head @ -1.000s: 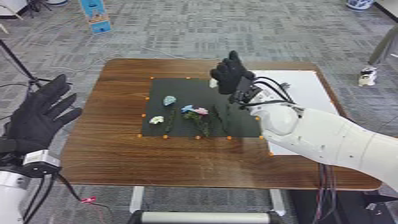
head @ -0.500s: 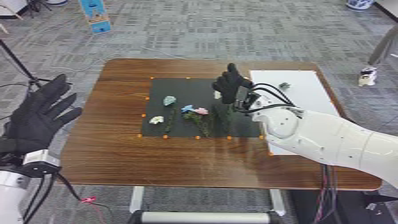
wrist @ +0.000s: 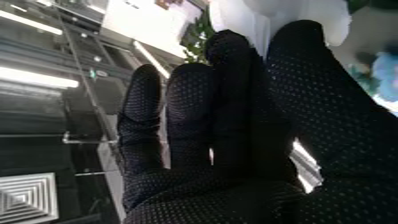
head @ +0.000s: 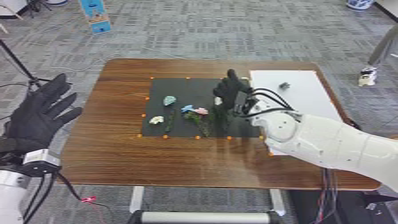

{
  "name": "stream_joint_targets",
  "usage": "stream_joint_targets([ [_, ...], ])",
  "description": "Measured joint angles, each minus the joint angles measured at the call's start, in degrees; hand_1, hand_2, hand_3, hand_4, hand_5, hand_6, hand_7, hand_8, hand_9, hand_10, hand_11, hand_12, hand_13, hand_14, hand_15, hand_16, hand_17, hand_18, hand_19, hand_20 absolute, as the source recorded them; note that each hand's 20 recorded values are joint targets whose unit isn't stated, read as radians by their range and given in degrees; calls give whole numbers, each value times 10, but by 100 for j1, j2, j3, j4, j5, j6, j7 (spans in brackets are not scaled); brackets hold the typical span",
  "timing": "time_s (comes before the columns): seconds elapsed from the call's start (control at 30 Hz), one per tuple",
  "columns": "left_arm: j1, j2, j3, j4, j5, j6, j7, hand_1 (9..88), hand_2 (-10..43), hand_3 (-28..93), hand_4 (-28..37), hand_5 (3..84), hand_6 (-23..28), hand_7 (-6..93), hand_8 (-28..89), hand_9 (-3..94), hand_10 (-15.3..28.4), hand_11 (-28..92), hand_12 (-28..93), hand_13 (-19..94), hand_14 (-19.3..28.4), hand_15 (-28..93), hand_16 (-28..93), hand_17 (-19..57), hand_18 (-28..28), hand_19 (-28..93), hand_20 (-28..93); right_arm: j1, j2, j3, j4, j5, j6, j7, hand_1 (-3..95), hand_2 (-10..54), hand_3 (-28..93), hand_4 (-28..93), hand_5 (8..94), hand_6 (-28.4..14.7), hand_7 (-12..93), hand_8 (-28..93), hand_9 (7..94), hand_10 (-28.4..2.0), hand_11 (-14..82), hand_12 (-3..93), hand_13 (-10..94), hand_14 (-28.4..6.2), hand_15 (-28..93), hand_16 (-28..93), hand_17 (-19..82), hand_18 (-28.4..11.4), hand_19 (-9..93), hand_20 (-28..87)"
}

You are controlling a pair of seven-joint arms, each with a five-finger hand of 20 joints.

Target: Arrange flowers

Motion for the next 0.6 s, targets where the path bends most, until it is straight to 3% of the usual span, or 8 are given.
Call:
stream_joint_targets([
  [0.2, -32, 20, 18, 3, 0, 0, -7, 302, -91, 521, -283, 227, 17, 153, -90, 167, 86, 107, 173, 124, 130, 95, 39, -126, 204, 367, 60, -62, -22, -6, 41, -54, -48, -1, 447, -95, 785, -283, 647, 54, 483, 5, 639, -65, 343, 599, 520, -75, 739, 450, 211, -166, 695, 510],
  [0.4, -43, 24, 20, 5, 0, 0, -10, 303, -88, 517, -283, 227, 17, 153, -90, 166, 86, 106, 173, 124, 130, 94, 39, -126, 204, 367, 61, -106, -32, 86, 23, -59, -201, 0, 380, -95, 773, -283, 589, 43, 437, 11, 552, -96, 509, 418, 491, -88, 759, 421, 203, -169, 699, 512],
  [0.6, -48, 24, 20, 6, 0, 0, -15, 299, -89, 524, -283, 227, 17, 153, -90, 166, 85, 107, 173, 124, 130, 94, 39, -126, 204, 367, 61, -220, 63, 330, -181, -59, -418, 75, 337, -95, 827, -283, 575, 37, 417, -141, 525, -100, 521, 393, 472, -95, 763, 418, 195, -173, 699, 513],
])
